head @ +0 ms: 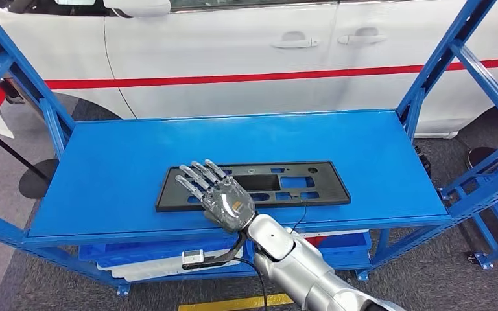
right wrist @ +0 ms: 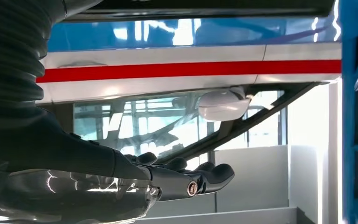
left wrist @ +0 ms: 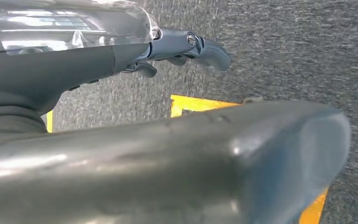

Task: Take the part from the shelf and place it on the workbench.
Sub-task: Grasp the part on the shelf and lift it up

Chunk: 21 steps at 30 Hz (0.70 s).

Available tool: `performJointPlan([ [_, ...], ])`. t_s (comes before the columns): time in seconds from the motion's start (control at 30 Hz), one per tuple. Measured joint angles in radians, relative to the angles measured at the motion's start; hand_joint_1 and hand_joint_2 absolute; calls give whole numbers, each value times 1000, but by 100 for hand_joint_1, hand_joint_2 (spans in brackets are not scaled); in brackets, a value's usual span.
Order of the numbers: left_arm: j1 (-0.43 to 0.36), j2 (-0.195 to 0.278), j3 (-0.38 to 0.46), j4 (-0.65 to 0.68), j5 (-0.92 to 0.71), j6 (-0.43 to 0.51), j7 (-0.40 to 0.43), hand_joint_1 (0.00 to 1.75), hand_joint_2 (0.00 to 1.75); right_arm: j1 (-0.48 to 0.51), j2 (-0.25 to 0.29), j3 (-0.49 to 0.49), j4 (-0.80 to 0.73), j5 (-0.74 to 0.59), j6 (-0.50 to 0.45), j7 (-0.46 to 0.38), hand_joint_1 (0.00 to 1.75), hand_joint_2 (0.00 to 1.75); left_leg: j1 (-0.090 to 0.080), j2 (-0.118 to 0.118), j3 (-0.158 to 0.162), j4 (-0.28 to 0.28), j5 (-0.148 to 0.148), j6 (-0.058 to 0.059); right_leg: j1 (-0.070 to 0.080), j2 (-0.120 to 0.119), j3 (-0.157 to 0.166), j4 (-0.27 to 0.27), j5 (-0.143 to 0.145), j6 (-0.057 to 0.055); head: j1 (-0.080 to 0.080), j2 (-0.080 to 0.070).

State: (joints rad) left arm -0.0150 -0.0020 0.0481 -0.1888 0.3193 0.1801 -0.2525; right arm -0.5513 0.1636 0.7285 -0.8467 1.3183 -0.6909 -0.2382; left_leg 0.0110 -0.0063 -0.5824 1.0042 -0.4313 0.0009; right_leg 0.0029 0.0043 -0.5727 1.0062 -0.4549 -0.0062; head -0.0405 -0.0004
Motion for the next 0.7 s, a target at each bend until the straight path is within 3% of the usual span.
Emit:
performJointPlan([
  [0.07, 0, 0, 0, 0, -3, 0, 0, 0, 0, -11, 8, 1, 26, 10, 0, 2, 0, 175, 5, 1, 4, -6, 3, 12, -1, 0, -10, 26, -20, 10, 0, 0],
  [0.1, 0, 0, 0, 0, -5, 0, 0, 0, 0, -15, 10, 1, 38, 19, -1, 7, 0, 175, 7, 2, 5, -9, 4, 17, -1, 0, -29, 68, -45, 15, 0, 0],
  [0.17, -1, 0, 0, 0, -7, 0, 1, 0, 0, -18, 10, 2, 61, 47, -1, 23, 0, 175, 6, 3, 5, -9, 3, 23, -5, 0, -96, 203, -110, 22, 0, 0],
  [0.2, -1, 0, 0, 0, -8, 0, 1, 0, 0, -18, 10, 2, 74, 66, -1, 36, 0, 175, 6, 3, 6, -9, 2, 24, -7, -1, -131, 267, -130, 24, 0, 0],
  [0.23, -1, 0, 0, 0, -10, 1, 2, 0, 0, -18, 10, 2, 87, 84, -1, 48, 0, 175, 6, 2, 6, -9, 1, 25, -9, -1, -151, 300, -132, 26, 0, 0],
  [0.27, -1, 0, 0, 0, -11, 1, 2, 0, 0, -19, 10, 3, 98, 99, -1, 58, 0, 175, 6, 1, 7, -8, 0, 24, -10, -1, -151, 290, -112, 26, 0, 0],
  [0.3, 0, 1, 0, 0, -13, 1, 2, 0, 0, -20, 10, 3, 109, 111, -1, 68, 0, 175, 6, 1, 10, -8, -2, 22, -10, -1, -134, 246, -78, 24, 0, 0],
  [0.37, -1, 0, 0, 0, -14, 0, 1, 0, 0, -27, 10, 4, 124, 133, -1, 86, 0, 175, 4, -1, 15, -5, -7, 16, -8, -2, -66, 99, -6, 16, 0, 0],
  [0.4, -2, 0, 0, 0, -15, -1, 1, 0, 0, -34, 10, 4, 132, 147, -1, 98, 0, 175, 2, -1, 16, -4, -10, 11, -6, -2, -41, 46, 13, 11, 0, 0],
  [0.43, -3, 0, 0, 0, -16, -2, 0, 0, 0, -40, 11, 5, 141, 160, -1, 111, 0, 175, 0, -1, 16, -2, -12, 6, -4, -2, -27, 14, 20, 7, 0, 0],
  [0.57, -5, 2, 0, 0, -26, -11, -5, 0, 0, -59, 11, 13, 178, 207, -1, 171, 0, 175, 3, 1, 14, 9, -26, -17, -4, 0, -20, -3, 21, -13, 0, 0],
  [0.63, -6, 4, -1, 0, -33, -16, -5, 0, 0, -70, 10, 17, 200, 228, -1, 206, 0, 175, 6, 1, -21, 89, -73, -26, -8, -3, -14, -10, 23, -23, 0, 0],
  [0.7, -6, 4, -2, 0, -36, -19, -4, 0, 0, -77, 7, 20, 231, 242, -3, 253, 0, 175, 7, 1, -87, 224, -131, -34, -6, -4, -13, -11, 22, -28, 0, 0],
])
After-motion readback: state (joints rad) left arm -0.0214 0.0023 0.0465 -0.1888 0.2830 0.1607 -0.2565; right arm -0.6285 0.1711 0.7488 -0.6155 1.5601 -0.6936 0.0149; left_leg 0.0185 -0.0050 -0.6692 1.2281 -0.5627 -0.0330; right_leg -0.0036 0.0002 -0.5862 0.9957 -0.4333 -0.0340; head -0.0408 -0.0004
